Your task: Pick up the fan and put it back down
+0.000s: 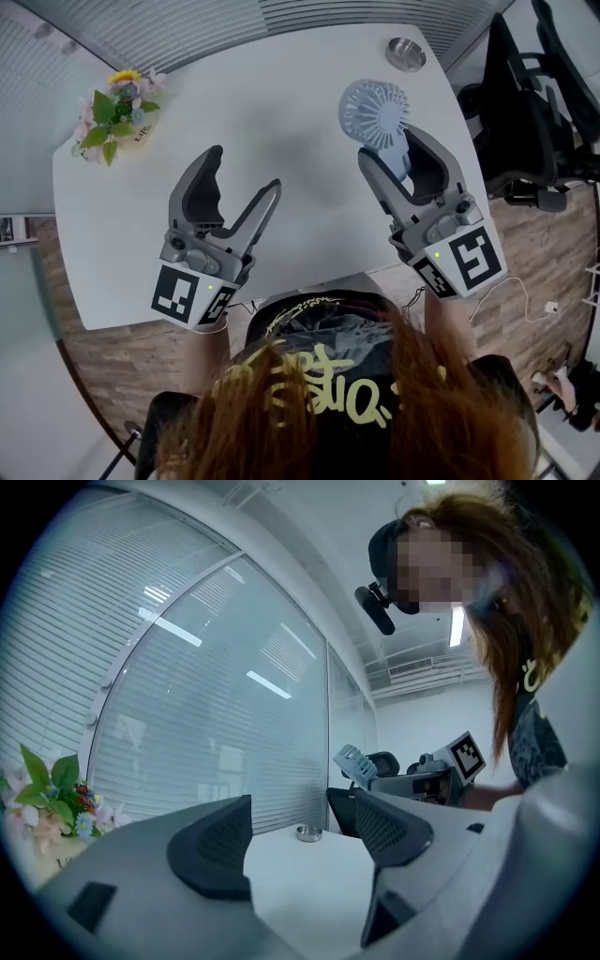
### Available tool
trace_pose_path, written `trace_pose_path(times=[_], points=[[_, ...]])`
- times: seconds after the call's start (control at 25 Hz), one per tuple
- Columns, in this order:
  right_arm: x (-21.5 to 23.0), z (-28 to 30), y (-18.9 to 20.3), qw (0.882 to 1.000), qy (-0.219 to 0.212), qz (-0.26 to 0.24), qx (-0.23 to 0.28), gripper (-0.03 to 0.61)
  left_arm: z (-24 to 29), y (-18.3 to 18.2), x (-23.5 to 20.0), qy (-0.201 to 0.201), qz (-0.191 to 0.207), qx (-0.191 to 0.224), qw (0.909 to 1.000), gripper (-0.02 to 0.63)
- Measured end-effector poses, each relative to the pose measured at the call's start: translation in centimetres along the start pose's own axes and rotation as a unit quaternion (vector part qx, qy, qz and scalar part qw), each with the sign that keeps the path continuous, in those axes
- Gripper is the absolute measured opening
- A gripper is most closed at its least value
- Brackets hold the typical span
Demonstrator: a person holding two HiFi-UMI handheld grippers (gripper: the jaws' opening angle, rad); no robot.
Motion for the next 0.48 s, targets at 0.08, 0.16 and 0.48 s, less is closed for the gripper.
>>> trace_pose_path(times=[0.08,0.16,0.48], points=[[0.0,0.5,1.0,1.0,-0.004,-0.004,-0.007,0.218,-0.1,0.5,-0.1,-0.002,-0.004,-0.005,1.0,0.337],[0.0,1.1,2.0,1.0,-0.008,-0.004,-0.013,0.218,-0.2,1.0,-0.3,-0.002,-0.008,-0.01,0.9999,0.337],[0.0,2.8,6.4,0.999,-0.013,0.015,-0.047,0.218,-1.4,2.8,-1.2,-0.022,-0.022,-0.025,0.9992,0.336]])
Point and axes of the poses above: the fingertips, and each gripper's own axes: z forward along the fingers, x to its right, y out of its underside, the point moved 2 cm from there along -z, backward along the fingers, and after that the axes turned 1 degree about -y, right-handed, at the moved point
